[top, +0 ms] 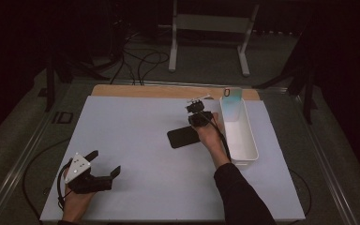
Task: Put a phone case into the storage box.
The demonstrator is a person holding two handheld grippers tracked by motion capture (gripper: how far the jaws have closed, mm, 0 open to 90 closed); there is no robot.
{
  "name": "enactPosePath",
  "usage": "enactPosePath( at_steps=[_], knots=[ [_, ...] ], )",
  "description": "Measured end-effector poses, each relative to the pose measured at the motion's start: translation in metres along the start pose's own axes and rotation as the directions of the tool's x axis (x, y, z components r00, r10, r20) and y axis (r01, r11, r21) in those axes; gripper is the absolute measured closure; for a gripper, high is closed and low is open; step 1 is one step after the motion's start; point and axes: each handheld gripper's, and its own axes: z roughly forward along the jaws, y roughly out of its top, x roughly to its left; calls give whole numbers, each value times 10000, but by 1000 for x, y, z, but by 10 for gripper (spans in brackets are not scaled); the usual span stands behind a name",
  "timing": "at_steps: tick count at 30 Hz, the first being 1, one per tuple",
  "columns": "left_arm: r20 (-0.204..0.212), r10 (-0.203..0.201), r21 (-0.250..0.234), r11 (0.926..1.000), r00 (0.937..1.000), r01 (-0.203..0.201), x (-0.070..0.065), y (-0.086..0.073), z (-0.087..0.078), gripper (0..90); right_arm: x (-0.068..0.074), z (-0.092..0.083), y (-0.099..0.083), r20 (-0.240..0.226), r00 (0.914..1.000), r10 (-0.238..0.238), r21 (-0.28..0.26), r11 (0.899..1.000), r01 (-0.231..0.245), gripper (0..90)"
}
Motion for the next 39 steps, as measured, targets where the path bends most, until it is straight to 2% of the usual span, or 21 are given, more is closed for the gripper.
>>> enactPosePath(
  at_steps=[6,21,26,37,39],
  knots=[
    [-4,-28,-17,10000,10000,28,0,0,0,0,-1,10,-4,70,9997,243,314,9992,-245,900],
    [-4,-41,-27,10000,10000,41,1,0,-1,0,-5,27,-12,473,9979,448,1029,9935,-495,900],
    [-15,-42,-36,10000,10000,42,0,0,-1,0,-5,33,-14,642,9972,385,1224,9914,-461,900],
    [-5,-55,-49,10000,10000,55,0,0,-1,0,-8,32,-18,641,9968,474,1245,9907,-551,900],
    [12,-29,-36,10000,10000,29,0,0,-1,0,-9,32,-20,551,9966,610,1191,9906,-672,900]
  ],
)
